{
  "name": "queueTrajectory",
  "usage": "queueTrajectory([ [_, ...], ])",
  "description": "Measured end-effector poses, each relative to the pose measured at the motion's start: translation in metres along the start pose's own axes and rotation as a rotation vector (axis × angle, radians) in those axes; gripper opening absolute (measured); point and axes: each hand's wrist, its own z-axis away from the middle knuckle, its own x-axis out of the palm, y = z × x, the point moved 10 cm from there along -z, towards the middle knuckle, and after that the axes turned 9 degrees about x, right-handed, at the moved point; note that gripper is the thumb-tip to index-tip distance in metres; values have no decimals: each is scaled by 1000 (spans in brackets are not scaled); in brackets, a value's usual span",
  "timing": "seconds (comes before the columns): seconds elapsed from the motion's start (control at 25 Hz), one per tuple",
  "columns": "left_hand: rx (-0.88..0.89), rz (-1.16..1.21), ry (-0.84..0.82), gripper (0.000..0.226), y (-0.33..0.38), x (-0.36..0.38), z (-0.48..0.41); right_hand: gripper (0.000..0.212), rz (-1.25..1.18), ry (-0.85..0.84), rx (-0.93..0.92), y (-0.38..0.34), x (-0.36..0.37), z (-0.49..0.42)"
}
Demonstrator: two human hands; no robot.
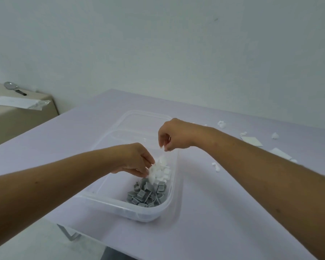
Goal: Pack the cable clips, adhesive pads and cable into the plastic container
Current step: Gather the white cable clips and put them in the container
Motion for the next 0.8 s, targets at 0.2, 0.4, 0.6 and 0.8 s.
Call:
queueTrajectory([
  [0.2,273,-663,88,30,41,-14,-7,32,-557,165,71,50,-25,17],
  [0.4,300,-493,102,15,93,-23,-10,30,-784,345,291,133,-34,42],
  [0.6,477,-442,193,10,174,-21,-45,24,-862,515,549,250,-35,79],
  [0.8,543,-513,207,14,214,15,-132,16,-811,621,651,338,-36,83],
])
